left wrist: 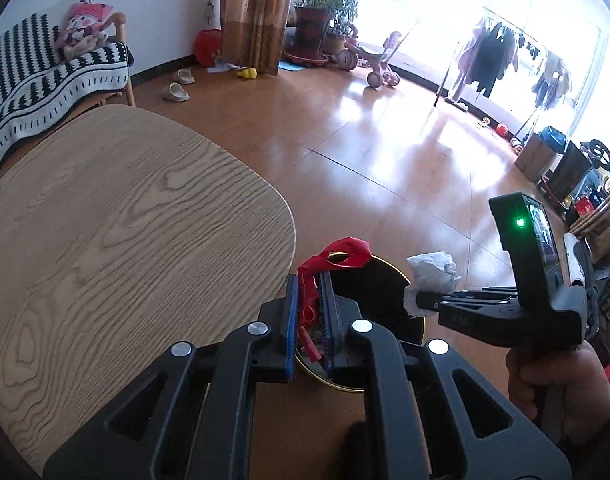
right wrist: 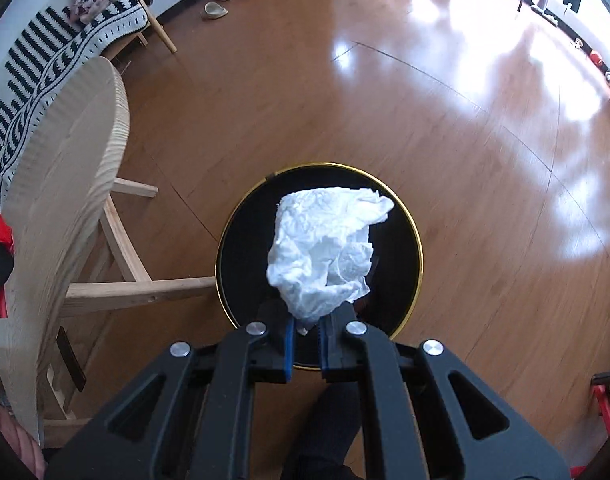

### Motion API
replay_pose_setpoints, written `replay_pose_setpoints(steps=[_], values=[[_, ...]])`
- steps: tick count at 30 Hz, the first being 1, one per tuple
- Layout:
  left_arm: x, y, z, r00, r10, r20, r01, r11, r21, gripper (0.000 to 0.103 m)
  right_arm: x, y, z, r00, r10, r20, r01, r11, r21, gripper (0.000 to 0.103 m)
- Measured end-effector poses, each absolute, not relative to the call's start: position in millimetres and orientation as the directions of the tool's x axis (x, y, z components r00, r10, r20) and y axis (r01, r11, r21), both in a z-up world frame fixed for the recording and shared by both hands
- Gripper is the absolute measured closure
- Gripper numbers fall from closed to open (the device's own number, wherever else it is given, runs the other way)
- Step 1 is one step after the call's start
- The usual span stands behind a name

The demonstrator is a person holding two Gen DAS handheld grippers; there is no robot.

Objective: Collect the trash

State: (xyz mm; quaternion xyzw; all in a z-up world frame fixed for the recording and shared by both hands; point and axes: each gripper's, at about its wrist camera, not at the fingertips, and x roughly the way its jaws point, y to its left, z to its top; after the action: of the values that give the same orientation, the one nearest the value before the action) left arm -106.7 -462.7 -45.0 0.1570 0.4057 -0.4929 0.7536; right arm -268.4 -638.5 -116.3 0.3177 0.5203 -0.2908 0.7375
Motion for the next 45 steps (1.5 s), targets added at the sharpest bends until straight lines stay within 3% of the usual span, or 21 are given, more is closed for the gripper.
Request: replay_pose_setpoints(steps=[10, 11, 12, 14, 26, 33, 35, 37, 41, 43, 45], values=[[-100.4, -478.9, -52.3, 0.174, -0.609, -0.774, 0.868, 0.466, -0.171, 0.094, -253.7, -648.8, -118.8, 0.290, -0.089, -0.953, 0.770, 0.614, 0.177, 0.093], [-100.4, -479.4, -53.3, 0.173, -0.608, -0.775, 0.868, 0.467, -0.172, 0.094, -253.4, -649.6, -119.4, 0.289, -0.087, -0.953, 0.770, 0.612, 0.178, 0.084], [-101.3, -482.0, -54.3, 0.172, -0.607, -0.776, 0.867, 0.467, -0.174, 0.094, -254.1, -650.2, -119.8, 0.290, -0.089, -0.953, 0.771, 0.612, 0.177, 0.062], [-100.3, -484.3, -55.4, 0.169, -0.605, -0.778, 0.867, 0.466, -0.175, 0.094, -255.2, -650.5, -115.9, 0.297, -0.118, -0.948, 0.772, 0.613, 0.165, 0.036], [-112.9, -494.0, -59.9, 0.128, -0.614, -0.779, 0.875, 0.440, -0.203, 0.094, -266.0, -659.4, -97.8, 0.343, -0.154, -0.926, 0.797, 0.570, 0.200, 0.036], [-111.9, -500.4, -68.6, -0.034, -0.658, -0.753, 0.866, 0.357, -0.351, 0.092, -287.8, -671.5, -83.4, 0.353, -0.228, -0.908, 0.844, 0.495, 0.204, 0.036], [-111.4, -503.1, -71.5, -0.053, -0.666, -0.744, 0.861, 0.347, -0.372, 0.080, -294.4, -674.7, -79.0, 0.362, -0.247, -0.899, 0.854, 0.474, 0.214, 0.035], [-112.1, -503.7, -72.4, -0.052, -0.680, -0.731, 0.856, 0.346, -0.383, 0.036, -299.6, -676.6, -74.7, 0.372, -0.261, -0.891, 0.859, 0.461, 0.223, 0.035], [-111.9, -501.6, -69.6, -0.034, -0.694, -0.719, 0.851, 0.357, -0.385, 0.031, -296.8, -674.4, -71.3, 0.381, -0.265, -0.886, 0.848, 0.482, 0.220, 0.032], [-109.4, -498.0, -68.1, -0.006, -0.692, -0.721, 0.849, 0.378, -0.370, 0.018, -293.7, -672.3, -67.7, 0.384, -0.274, -0.882, 0.843, 0.494, 0.214, 0.029], [-103.3, -490.4, -64.3, 0.031, -0.687, -0.726, 0.844, 0.407, -0.349, 0.012, -288.4, -669.1, -62.1, 0.395, -0.283, -0.874, 0.834, 0.510, 0.212, 0.021]])
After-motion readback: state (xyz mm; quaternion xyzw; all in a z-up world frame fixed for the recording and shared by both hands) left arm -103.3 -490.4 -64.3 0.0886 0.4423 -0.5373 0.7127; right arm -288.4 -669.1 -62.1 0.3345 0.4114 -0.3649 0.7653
